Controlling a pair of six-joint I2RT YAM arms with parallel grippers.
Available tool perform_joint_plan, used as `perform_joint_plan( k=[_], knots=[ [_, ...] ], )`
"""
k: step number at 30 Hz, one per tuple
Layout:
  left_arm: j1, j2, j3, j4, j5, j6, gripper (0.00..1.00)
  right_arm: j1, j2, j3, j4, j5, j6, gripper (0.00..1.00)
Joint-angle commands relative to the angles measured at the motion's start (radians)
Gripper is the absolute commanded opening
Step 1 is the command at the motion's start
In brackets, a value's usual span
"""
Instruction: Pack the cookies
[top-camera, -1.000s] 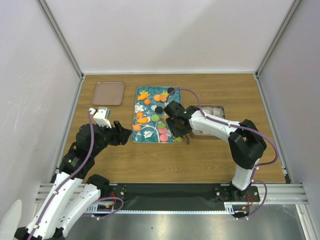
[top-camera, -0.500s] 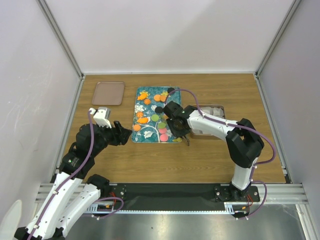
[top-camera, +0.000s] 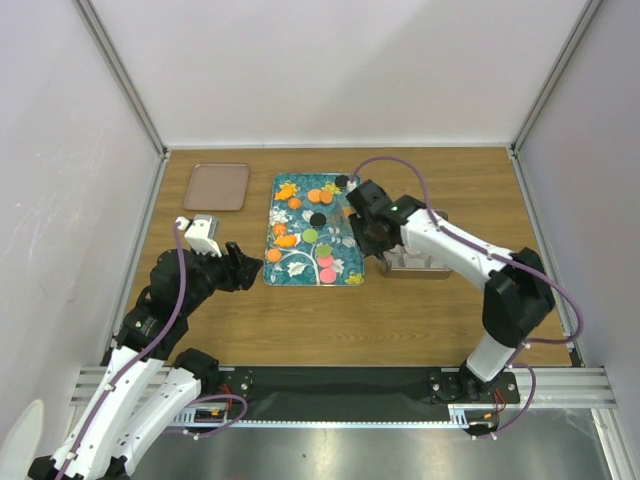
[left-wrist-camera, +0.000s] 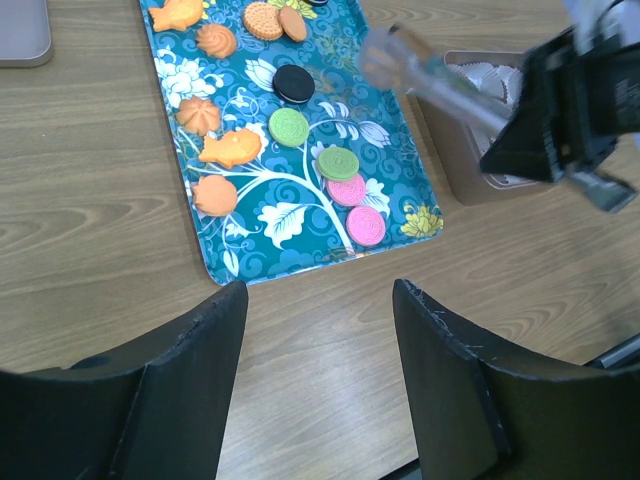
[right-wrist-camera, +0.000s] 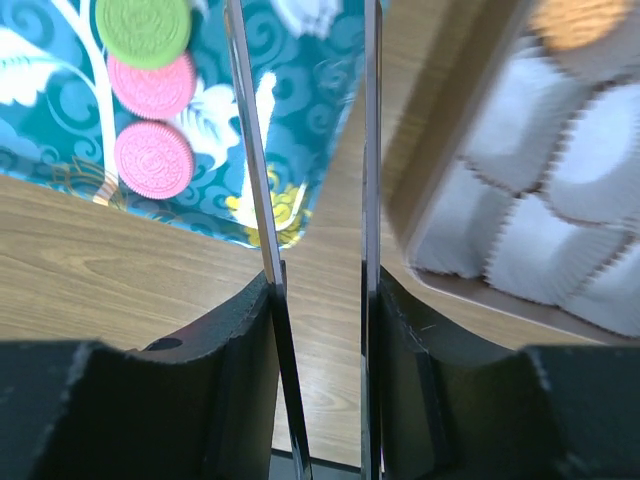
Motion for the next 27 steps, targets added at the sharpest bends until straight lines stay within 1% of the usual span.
perform_joint_plan(
  k=[1,6,14,19,21,23,27],
  knots=[
    [-0.01,-0.008,-0.002,0.017,-0.009,0.006,0.66,-0.048,-0.116,0.035,-0.012,0.011,-0.017,0.28],
    [-0.011,-0.006,-0.002,0.02,-0.003,0.008,0.66,-0.166,-0.244,-0.019,-0.039,-0.009,-0.02,0.29],
    [-0.011,-0.011,-0.002,0.02,0.003,0.008,0.66,-0.284,-0.373,-0.215,-0.047,-0.025,-0.005,0.3],
    [-0.013,-0.015,-0.002,0.021,0.005,0.008,0.66,-0.33,-0.397,-0.269,-0.039,-0.026,-0.002,0.3],
    [-0.014,-0.014,-0.004,0.023,0.008,0.008,0.66,-0.346,-0.39,-0.287,-0.032,-0.017,0.004,0.3],
    [-0.014,-0.011,-0.004,0.023,0.015,0.011,0.66,-0.364,-0.386,-0.3,-0.004,-0.04,0.01,0.3],
    [-0.014,-0.003,-0.002,0.026,0.023,0.012,0.66,-0.37,-0.361,-0.306,0.022,-0.051,0.02,0.31]
  ],
)
